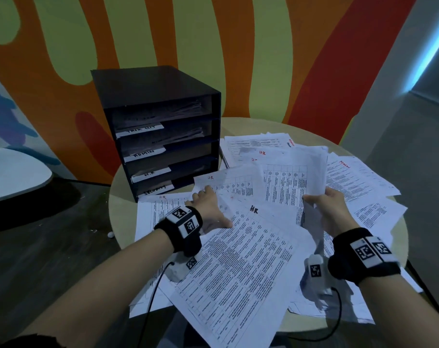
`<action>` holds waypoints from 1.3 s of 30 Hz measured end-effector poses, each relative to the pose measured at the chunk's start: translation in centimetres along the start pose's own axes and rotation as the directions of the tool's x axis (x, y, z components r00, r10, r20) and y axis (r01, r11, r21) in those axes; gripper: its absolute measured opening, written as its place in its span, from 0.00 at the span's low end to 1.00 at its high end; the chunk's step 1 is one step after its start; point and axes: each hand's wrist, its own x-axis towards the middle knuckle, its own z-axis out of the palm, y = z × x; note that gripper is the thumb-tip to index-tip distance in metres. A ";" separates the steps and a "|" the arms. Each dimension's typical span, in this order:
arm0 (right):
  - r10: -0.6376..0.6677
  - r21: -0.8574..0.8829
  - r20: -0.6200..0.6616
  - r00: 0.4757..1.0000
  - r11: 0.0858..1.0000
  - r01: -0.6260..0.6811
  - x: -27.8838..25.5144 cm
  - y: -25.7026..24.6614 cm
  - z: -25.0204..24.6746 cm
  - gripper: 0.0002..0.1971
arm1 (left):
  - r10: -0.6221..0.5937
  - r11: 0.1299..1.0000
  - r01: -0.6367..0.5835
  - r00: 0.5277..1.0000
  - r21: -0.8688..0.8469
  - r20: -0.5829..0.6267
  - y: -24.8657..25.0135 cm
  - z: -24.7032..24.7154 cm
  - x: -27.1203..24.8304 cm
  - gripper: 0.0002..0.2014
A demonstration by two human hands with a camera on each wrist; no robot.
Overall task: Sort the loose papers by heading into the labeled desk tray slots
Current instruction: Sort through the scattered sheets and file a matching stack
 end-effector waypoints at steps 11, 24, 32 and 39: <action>0.096 -0.102 0.031 0.995 0.990 -0.093 1.5 1.1 -0.9 0.14 | -0.034 0.999 0.031 0.996 0.034 0.083 1.2 0.2 0.1 0.44; 0.286 -0.290 0.076 0.955 0.923 -0.253 2.4 3.7 -2.4 0.21 | 0.022 1.000 -0.021 0.996 -0.019 0.083 3.0 1.1 0.4 0.17; 0.325 -0.308 0.088 0.942 0.908 -0.285 3.1 4.4 -2.8 0.20 | 0.096 0.921 -0.132 0.989 -0.368 -0.114 -0.5 -1.1 2.1 0.13; 0.339 -0.333 0.089 0.937 0.896 -0.292 2.6 4.0 -2.5 0.19 | -0.001 0.662 0.138 0.983 -0.736 0.184 -1.5 -3.4 1.0 0.29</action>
